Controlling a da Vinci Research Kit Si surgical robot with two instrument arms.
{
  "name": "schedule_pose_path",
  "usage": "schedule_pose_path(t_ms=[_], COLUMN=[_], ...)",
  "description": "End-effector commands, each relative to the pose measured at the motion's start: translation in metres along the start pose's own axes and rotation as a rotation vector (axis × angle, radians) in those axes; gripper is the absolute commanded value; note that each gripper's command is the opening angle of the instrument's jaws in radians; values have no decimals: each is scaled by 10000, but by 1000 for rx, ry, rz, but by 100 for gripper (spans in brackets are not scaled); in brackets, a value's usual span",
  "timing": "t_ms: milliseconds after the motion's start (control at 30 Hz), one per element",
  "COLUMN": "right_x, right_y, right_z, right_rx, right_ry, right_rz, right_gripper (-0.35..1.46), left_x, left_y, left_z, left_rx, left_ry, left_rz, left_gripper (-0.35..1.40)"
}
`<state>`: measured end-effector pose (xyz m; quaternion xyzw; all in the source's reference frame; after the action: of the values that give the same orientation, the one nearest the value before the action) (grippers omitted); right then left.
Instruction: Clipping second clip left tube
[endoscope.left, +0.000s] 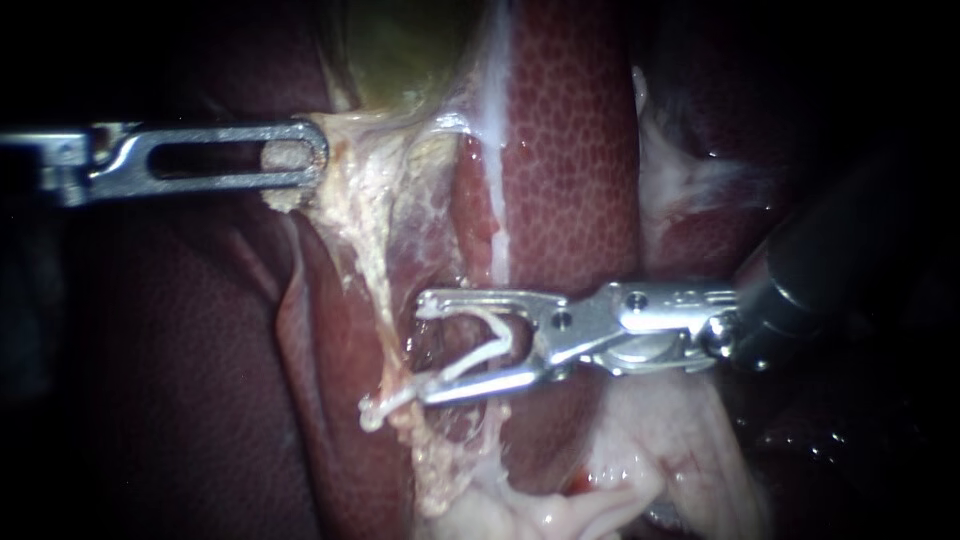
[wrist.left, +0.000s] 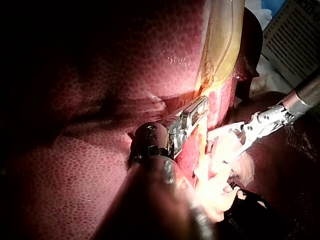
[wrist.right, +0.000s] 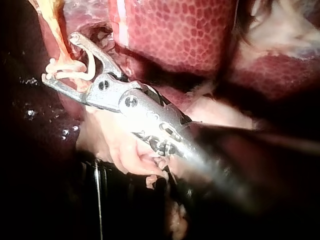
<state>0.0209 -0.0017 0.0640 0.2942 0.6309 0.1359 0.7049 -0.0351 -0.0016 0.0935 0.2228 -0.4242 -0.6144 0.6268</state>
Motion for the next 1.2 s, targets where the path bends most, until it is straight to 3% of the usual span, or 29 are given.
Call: schedule_pose_path(t_ms=[33,367,867,1200], right_x=[-4,-19,-24,-29], right_y=[2,1,-9,-5], right_z=[4,27,41,58], right_rx=[1,35,113,136], right_ry=[-1,-7,-12,-15], right_rz=[7,22,72,85], right_gripper=[60,60,60,60], left_x=[0,0,0,1], left_y=[0,-1,-1,-1], left_z=[0,0,0,2], left_rx=[-1,-1,-1,-2], left_ry=[0,-1,-1,-2], left_rz=[0,0,0,0], left_gripper=[-35,-35,-35,-35])
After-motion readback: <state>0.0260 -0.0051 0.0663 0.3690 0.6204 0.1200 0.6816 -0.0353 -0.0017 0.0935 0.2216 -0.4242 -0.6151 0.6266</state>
